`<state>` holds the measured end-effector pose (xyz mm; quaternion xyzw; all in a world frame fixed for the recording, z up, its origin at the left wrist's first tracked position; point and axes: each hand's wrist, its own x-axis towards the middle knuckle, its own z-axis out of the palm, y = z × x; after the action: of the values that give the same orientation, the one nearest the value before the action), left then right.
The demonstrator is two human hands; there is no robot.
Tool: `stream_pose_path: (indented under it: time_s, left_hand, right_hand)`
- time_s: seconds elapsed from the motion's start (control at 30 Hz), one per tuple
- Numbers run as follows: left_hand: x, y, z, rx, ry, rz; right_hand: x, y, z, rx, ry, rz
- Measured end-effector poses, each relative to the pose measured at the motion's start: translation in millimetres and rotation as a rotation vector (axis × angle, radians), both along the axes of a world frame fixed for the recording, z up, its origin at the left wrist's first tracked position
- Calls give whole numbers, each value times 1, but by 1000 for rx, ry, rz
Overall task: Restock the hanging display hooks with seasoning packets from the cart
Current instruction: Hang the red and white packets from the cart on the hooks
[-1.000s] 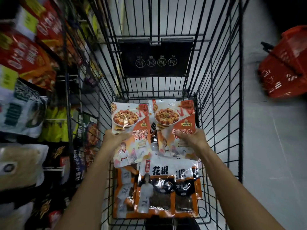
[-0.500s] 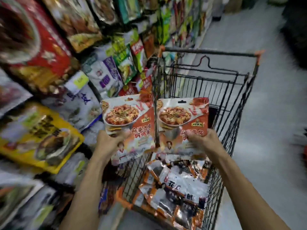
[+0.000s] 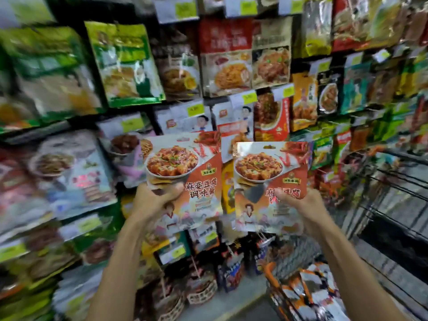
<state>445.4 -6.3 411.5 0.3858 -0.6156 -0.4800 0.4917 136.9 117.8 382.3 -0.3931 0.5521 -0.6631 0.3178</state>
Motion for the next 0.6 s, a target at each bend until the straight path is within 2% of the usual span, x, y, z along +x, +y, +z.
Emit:
stream_pose_path:
  time_s: [0.27, 0.43, 0.6]
  left_hand:
    - [220, 41, 10, -25, 98, 306]
    - [338, 55, -11, 1, 63, 430]
    - [420, 45, -20, -8, 3, 484]
  right_hand:
    - [202, -61, 27, -34, 78, 318]
    - [325, -77, 15, 19, 57, 434]
    - [405, -89, 5, 26, -25, 505]
